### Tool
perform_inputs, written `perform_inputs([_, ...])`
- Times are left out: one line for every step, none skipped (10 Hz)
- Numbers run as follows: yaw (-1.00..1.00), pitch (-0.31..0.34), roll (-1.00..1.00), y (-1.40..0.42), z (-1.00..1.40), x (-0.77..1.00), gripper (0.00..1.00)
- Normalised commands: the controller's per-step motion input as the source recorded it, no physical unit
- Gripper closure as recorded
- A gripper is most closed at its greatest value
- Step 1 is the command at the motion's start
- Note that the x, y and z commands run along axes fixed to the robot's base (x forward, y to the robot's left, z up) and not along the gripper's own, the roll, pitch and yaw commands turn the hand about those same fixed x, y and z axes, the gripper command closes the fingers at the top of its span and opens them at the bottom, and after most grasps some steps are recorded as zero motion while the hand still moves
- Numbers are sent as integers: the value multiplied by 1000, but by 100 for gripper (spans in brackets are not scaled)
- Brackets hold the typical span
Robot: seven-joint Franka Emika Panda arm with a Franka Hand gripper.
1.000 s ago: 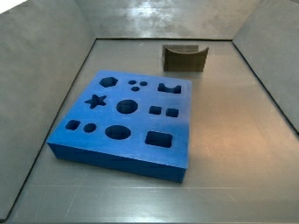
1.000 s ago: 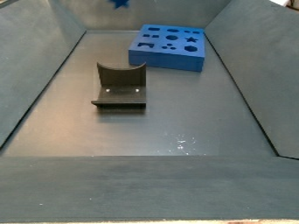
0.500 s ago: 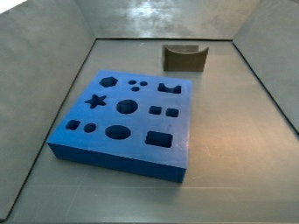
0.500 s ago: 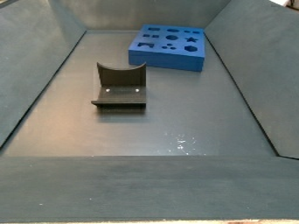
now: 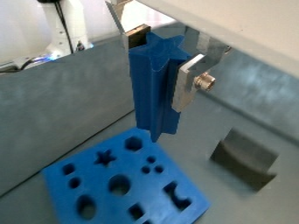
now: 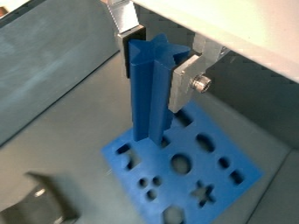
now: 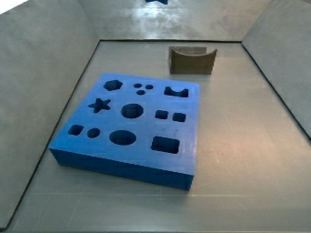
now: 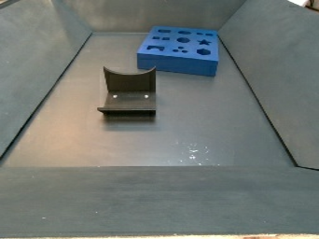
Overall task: Pick up the star object. Move up. Place the star object on the fixture. Regrasp the star object. Move to above the board. Insert the star object.
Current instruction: Move to above the board, then insert the star object.
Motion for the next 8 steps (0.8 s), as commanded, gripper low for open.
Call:
perform_inputs([-22, -74, -592, 20, 9, -80, 100])
perform_inputs([-16, -70, -404, 18, 0, -72, 100])
perform_inputs([-11, -57, -245, 18, 4, -54, 100])
perform_inputs([0, 0, 11, 9, -26, 0, 100])
perform_inputs([71, -111, 37, 129, -403, -34, 100])
perform_inputs([257, -411, 0, 217, -723, -260, 100])
perform_inputs([537, -469, 31, 209, -743, -163, 100])
perform_inputs([480, -371, 0, 17, -374, 0, 100])
